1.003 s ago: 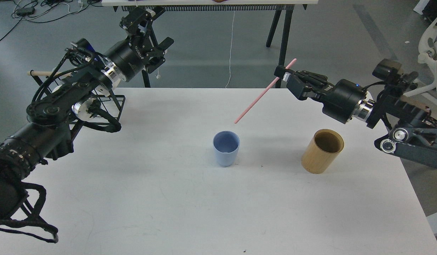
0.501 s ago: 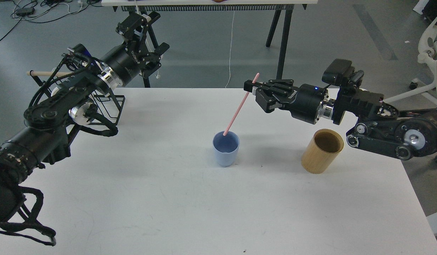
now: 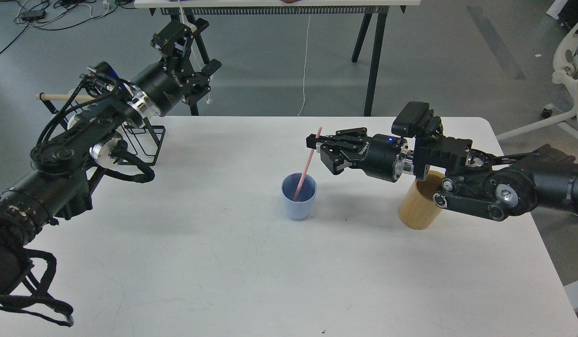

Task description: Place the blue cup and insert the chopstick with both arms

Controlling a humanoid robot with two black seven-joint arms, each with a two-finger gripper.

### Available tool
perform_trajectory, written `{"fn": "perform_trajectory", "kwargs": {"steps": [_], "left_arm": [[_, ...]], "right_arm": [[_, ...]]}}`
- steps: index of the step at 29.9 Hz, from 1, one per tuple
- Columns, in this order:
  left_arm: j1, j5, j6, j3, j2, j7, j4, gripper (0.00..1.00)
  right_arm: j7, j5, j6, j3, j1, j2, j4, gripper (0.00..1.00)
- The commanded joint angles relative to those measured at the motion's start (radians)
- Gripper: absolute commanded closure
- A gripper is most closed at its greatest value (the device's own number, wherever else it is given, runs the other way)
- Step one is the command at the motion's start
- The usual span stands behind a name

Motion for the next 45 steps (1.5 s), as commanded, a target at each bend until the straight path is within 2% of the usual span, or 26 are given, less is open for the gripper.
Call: {"fn": "perform_trajectory", "kwargs": {"steps": [1,3,9,16,22,25,28,32,33,36,45], "left_arm": [[0.0,0.0,0.0,0.0,-0.001,0.0,0.0,0.03],[-0.001,0.0,0.0,-0.002,-0.003,0.0,0.0,0.03],[-0.003,-0.001,0.0,-0.003,-0.003,0.0,0.0,0.03],[-0.003,-0.005,0.0,-0.011,0.01,0.0,-0.008,0.03],[0.052,-0.029,0.0,-0.127,0.04,0.0,-0.012,0.03],[0.071,-0.029,0.0,-0.141,0.06,0.0,-0.012,0.03],[0.101,-0.032,0.0,-0.143,0.094,0.0,-0.012,0.03],[0.128,-0.034,0.0,-0.151,0.126,0.0,-0.012,0.02],[0.138,-0.034,0.0,-0.151,0.131,0.0,-0.012,0.02],[0.161,-0.034,0.0,-0.154,0.14,0.0,-0.012,0.02],[0.171,-0.034,0.0,-0.161,0.139,0.0,-0.011,0.01]], "right_arm": [[0.0,0.009,-0.009,0.031,0.003,-0.008,0.008,0.13],[0.0,0.011,-0.016,0.058,0.002,-0.013,0.016,0.07],[0.0,0.061,-0.021,0.135,0.003,-0.08,0.112,0.04],[0.0,0.423,-0.016,0.383,-0.053,-0.234,0.282,0.05],[0.0,0.759,0.022,0.731,-0.298,-0.252,0.328,0.06],[0.0,0.849,0.181,0.856,-0.406,-0.252,0.329,0.06],[0.0,0.977,0.475,0.952,-0.499,-0.252,0.298,0.06],[0.0,1.084,0.865,0.988,-0.535,-0.248,0.151,0.04],[0.0,1.084,0.931,0.988,-0.535,-0.242,0.114,0.02],[0.0,1.084,0.931,1.006,-0.533,-0.234,0.023,0.01],[0.0,1.084,0.931,1.019,-0.541,-0.234,-0.015,0.01]]}}
